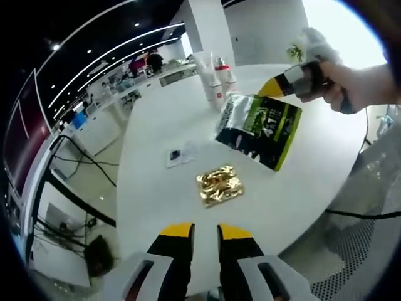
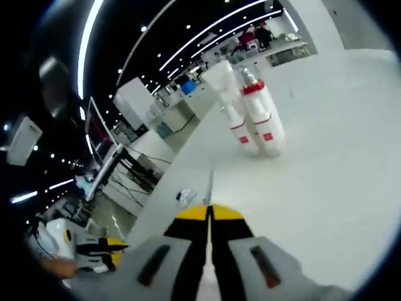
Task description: Arrange the skincare products in the storage area until every visible bottle or jar stands upright without overlapping.
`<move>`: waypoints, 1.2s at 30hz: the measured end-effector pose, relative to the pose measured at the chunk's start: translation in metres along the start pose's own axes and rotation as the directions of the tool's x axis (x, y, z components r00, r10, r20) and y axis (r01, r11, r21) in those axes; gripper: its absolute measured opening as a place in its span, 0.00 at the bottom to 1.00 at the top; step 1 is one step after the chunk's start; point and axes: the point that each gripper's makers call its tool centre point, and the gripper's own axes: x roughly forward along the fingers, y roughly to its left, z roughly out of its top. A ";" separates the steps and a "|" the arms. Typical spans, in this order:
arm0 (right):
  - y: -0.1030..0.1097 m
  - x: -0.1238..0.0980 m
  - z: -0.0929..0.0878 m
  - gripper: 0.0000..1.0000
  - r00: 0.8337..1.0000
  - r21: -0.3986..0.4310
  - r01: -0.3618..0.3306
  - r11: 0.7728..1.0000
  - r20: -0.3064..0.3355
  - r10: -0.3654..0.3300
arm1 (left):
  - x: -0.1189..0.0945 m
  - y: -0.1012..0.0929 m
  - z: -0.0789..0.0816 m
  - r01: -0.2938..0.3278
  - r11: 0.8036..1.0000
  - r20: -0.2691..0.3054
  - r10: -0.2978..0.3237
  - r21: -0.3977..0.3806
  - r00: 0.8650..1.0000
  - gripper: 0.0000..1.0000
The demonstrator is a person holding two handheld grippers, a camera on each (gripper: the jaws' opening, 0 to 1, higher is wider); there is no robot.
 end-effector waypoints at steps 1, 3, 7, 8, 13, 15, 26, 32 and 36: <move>0.003 -0.003 0.002 0.00 1.000 0.002 -0.006 1.000 0.008 0.006 | -0.001 0.001 0.001 -0.008 1.000 0.004 0.008 0.000 1.000 0.15; 0.008 -0.008 0.003 0.00 1.000 -0.008 -0.020 1.000 0.012 0.020 | -0.005 0.004 0.008 -0.026 1.000 0.042 0.027 -0.013 0.999 0.16; 0.008 -0.016 0.007 0.00 0.999 0.001 -0.033 0.999 0.032 0.033 | -0.008 0.016 0.008 -0.056 0.987 0.044 0.064 -0.153 0.997 0.20; 0.007 -0.017 0.009 0.00 0.999 0.007 -0.037 0.999 0.038 0.037 | -0.008 0.018 0.008 -0.062 0.983 0.044 0.071 -0.175 0.996 0.22; 0.008 -0.023 0.011 0.00 0.998 0.001 -0.050 0.999 0.042 0.050 | -0.012 0.023 0.011 -0.044 0.976 0.019 0.049 -0.212 0.999 0.27; 0.004 -0.024 0.013 0.00 0.998 -0.031 -0.039 0.999 0.050 0.040 | -0.013 0.020 0.024 -0.027 0.980 0.046 0.037 -0.195 0.998 0.27; -0.014 -0.016 -0.012 0.02 0.986 -0.133 -0.062 0.989 -0.159 0.041 | -0.004 -0.005 0.045 0.022 0.998 0.099 -0.017 -0.056 0.995 0.26; -0.012 -0.007 -0.042 0.03 0.971 -0.096 -0.097 0.991 -0.226 0.073 | -0.006 -0.002 0.053 -0.019 1.000 0.156 0.018 0.004 0.988 0.25; -0.017 -0.002 -0.065 0.27 0.953 -0.182 -0.088 0.979 -0.303 0.029 | -0.001 -0.011 0.048 0.026 1.000 0.116 -0.027 0.011 0.993 0.25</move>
